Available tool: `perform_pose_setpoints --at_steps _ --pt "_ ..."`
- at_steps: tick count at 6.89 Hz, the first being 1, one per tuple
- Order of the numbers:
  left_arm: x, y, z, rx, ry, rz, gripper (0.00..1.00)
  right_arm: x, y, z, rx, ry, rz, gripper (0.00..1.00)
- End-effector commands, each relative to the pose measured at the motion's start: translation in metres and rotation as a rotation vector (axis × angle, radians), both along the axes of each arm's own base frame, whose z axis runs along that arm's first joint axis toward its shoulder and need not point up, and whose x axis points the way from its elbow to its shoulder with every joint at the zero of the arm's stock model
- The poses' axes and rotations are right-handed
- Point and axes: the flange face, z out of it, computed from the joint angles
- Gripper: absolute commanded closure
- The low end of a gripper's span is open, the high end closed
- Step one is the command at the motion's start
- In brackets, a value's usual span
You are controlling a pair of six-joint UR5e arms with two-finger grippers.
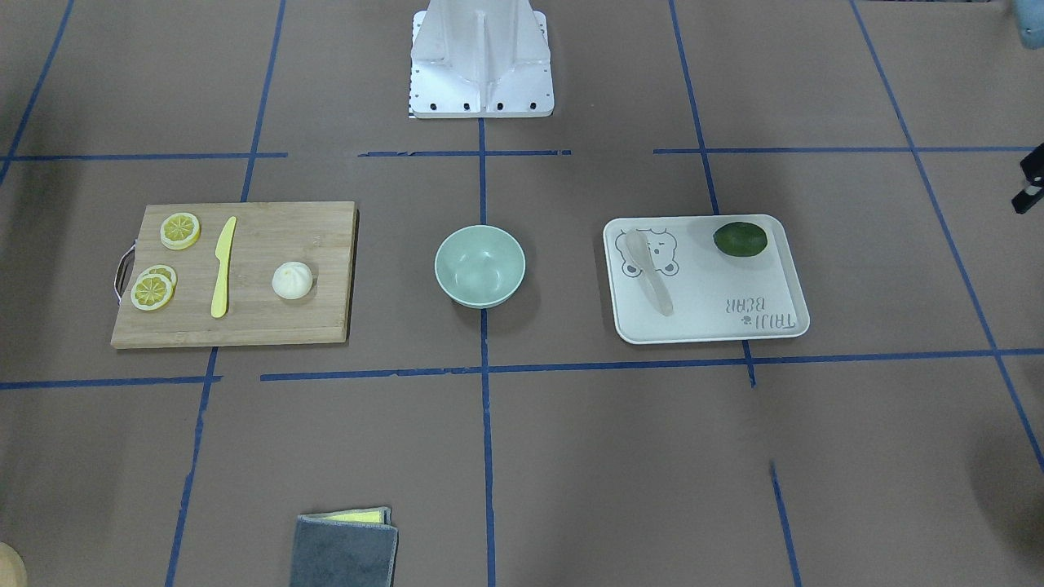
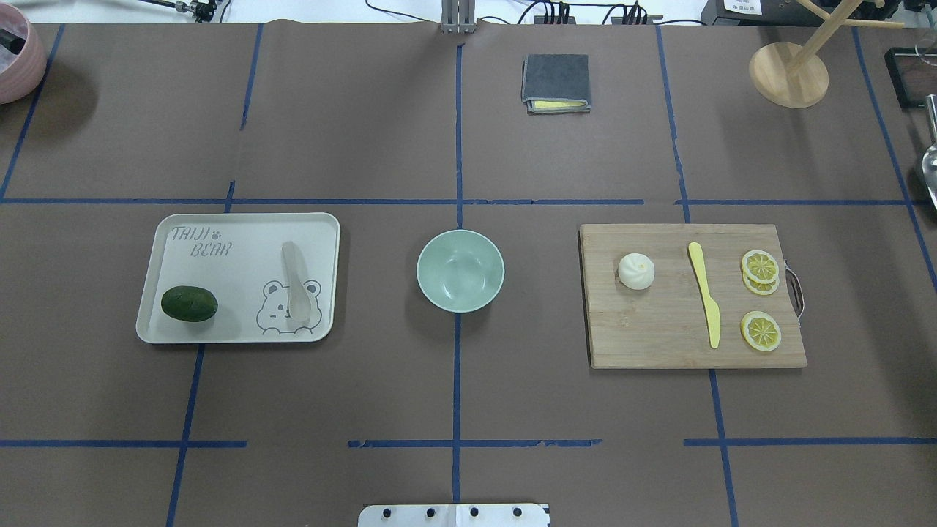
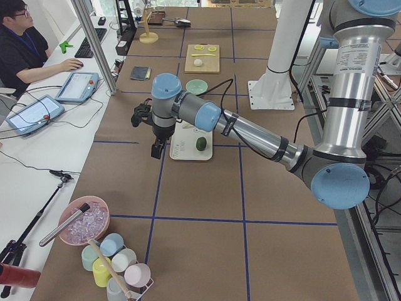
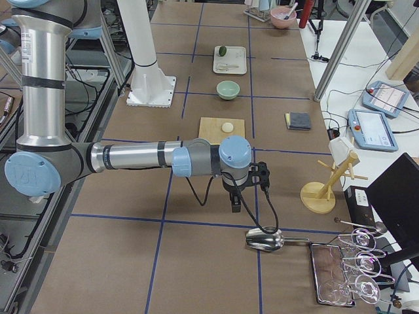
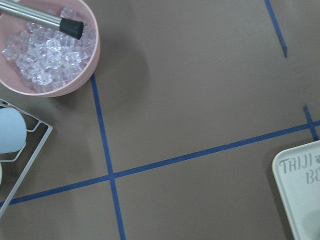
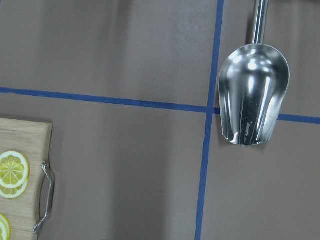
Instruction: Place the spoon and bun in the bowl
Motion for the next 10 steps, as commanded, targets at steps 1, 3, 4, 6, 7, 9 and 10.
perform_pose_setpoints --at_steps 1,3,4,6,7,9,10 --pt "0.08 0.01 -0.045 -0.068 0.083 -0.058 0.0 -0.002 -0.011 -0.023 0.044 -0.003 -0.002 0.0" --pt "0.173 0.01 -0.089 -0.151 0.097 -0.128 0.0 -0.009 -0.011 -0.025 0.032 -0.006 -0.003 0.0" --pt "0.226 0.021 -0.108 -0.201 0.099 -0.181 0.01 -0.015 -0.015 -0.031 -0.016 -0.014 0.041 0.0" --pt "0.326 0.034 -0.115 -0.295 0.07 -0.251 0.02 -0.03 -0.022 -0.049 0.015 -0.028 0.046 0.0" --pt "0.358 0.041 -0.103 -0.323 0.05 -0.277 0.03 -0.041 -0.021 -0.069 0.001 -0.038 0.066 0.0" --pt "0.4 0.046 -0.077 -0.32 0.04 -0.299 0.05 -0.068 -0.014 -0.107 -0.026 -0.063 0.091 0.0" --pt "0.412 0.049 -0.071 -0.323 0.024 -0.287 0.07 -0.075 -0.019 -0.123 -0.02 -0.074 0.098 0.0"
